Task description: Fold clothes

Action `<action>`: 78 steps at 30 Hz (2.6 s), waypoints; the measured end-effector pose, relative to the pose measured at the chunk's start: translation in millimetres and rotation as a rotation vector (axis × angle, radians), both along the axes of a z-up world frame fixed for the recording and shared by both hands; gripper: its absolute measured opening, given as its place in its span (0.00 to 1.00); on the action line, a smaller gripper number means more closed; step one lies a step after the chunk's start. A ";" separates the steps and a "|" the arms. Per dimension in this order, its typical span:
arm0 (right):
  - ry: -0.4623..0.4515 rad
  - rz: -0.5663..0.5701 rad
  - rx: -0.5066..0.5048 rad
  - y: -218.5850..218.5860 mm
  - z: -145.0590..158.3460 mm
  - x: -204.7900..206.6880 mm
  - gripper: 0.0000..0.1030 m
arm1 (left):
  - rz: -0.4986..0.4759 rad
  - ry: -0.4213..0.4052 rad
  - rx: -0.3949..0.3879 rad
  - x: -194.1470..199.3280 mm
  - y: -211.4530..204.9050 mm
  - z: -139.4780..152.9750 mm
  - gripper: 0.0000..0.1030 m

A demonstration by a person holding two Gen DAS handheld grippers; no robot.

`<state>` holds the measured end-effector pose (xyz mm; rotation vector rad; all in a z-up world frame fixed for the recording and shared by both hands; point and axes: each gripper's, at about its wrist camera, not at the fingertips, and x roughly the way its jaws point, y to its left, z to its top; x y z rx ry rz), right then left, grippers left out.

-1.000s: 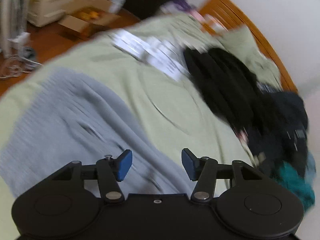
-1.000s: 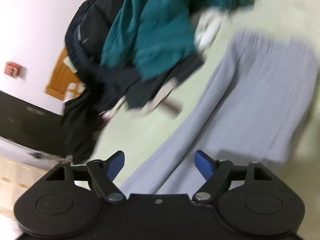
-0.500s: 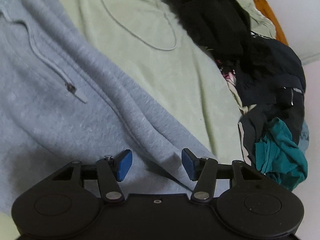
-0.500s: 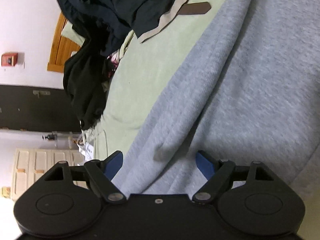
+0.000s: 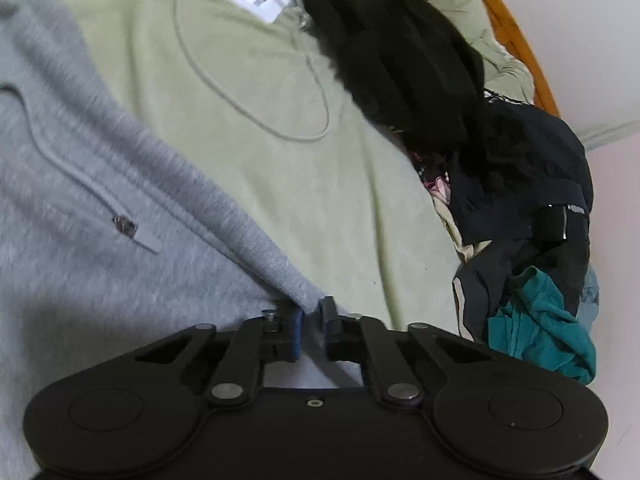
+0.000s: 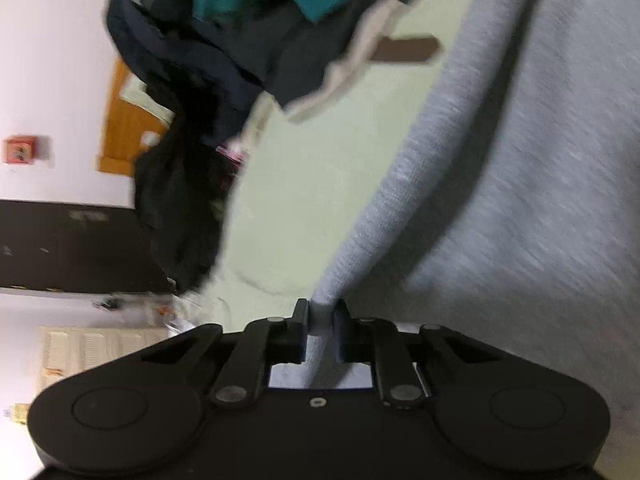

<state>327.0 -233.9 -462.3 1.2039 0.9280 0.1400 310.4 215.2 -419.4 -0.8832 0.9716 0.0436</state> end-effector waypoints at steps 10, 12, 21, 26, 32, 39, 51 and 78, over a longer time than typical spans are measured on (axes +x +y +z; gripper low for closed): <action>-0.065 0.095 -0.066 18.6 7.8 26.3 0.50 | -0.021 -0.015 0.011 15.3 -0.6 3.9 0.33; -0.119 0.120 -0.063 24.0 19.5 24.0 0.54 | -0.037 -0.100 0.044 7.0 1.6 23.8 0.49; -0.110 0.292 -0.272 70.2 8.4 26.8 0.46 | -0.159 -0.111 0.435 -21.8 17.8 35.7 0.49; -0.070 0.239 -0.343 54.6 -14.7 25.1 0.17 | -0.086 0.014 0.500 -16.8 45.3 1.5 0.47; -0.103 0.313 -0.440 59.2 -11.7 16.0 0.15 | -0.143 0.063 0.568 -8.8 45.2 -9.2 0.44; -0.219 0.304 -0.686 40.2 43.9 -25.9 0.63 | -0.038 -0.002 0.563 -42.5 61.3 29.7 0.51; -0.024 0.252 -0.954 -39.6 10.1 -85.5 0.65 | 0.021 0.172 0.658 -57.3 109.5 -1.3 0.60; -0.290 0.480 -0.851 64.4 73.2 -95.6 0.81 | -0.033 0.064 0.730 -131.4 131.4 69.8 0.72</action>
